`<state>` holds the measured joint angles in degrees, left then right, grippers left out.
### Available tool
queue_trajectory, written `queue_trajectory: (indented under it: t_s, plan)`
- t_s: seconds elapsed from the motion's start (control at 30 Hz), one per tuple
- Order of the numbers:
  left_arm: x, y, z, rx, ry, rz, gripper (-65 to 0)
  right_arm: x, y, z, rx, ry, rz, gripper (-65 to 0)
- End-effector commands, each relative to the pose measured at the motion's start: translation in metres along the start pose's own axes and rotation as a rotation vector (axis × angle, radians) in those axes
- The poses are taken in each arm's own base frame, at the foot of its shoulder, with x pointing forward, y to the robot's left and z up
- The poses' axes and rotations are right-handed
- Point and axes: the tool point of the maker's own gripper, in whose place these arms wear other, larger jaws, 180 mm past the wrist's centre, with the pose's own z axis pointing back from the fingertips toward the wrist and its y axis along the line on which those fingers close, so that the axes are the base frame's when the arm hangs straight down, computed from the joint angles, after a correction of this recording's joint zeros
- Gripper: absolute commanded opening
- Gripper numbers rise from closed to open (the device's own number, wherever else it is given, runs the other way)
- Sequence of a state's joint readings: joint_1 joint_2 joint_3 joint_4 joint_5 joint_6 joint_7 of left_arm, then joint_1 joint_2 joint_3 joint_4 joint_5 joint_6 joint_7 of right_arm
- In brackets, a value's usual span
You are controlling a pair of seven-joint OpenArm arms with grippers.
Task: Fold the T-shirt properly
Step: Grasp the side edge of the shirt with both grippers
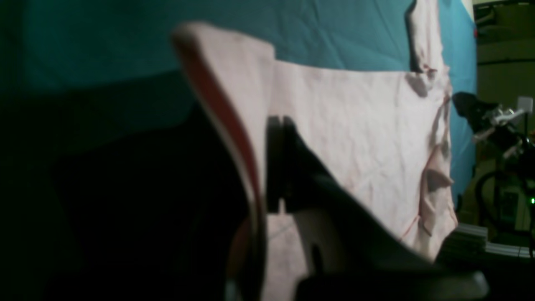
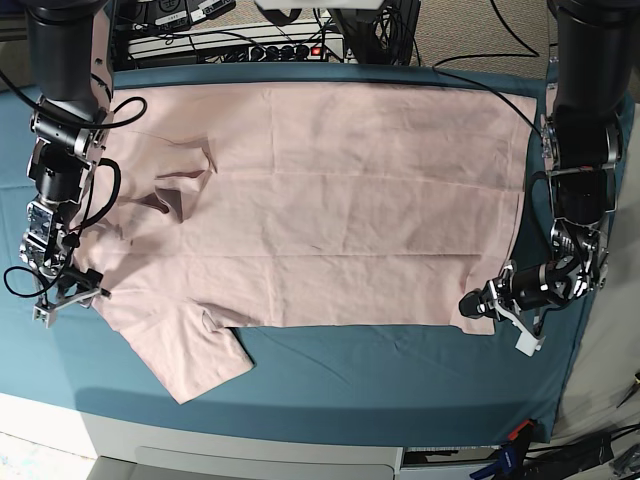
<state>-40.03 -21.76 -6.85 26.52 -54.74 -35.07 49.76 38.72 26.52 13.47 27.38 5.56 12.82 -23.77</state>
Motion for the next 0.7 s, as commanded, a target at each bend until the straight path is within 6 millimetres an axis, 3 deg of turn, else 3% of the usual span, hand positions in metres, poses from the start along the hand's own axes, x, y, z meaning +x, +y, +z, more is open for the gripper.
queue_trajectory:
  t_s: [0.0,0.33,0.5,0.67]
  plan:
    - [0.029,-0.013,0.007,-0.031,-0.059,-0.036,-65.0,0.029,-0.006,0.004,-0.006,-0.07,-0.006,-33.0]
    - [0.03,-0.014,0.007,-0.038,-0.065,-0.031,-65.0,-0.016,0.008,-0.003,0.037,-0.011,-0.036,-33.0]
    - [0.029,-0.014,0.007,-0.038,-0.065,-0.03,-65.0,-0.006,0.032,-0.003,0.138,-0.06,-0.078,-33.0]
    - [0.028,-0.013,0.007,-0.037,-0.063,-0.029,-65.0,-0.001,0.043,-0.004,0.157,-0.08,-0.083,-33.0]
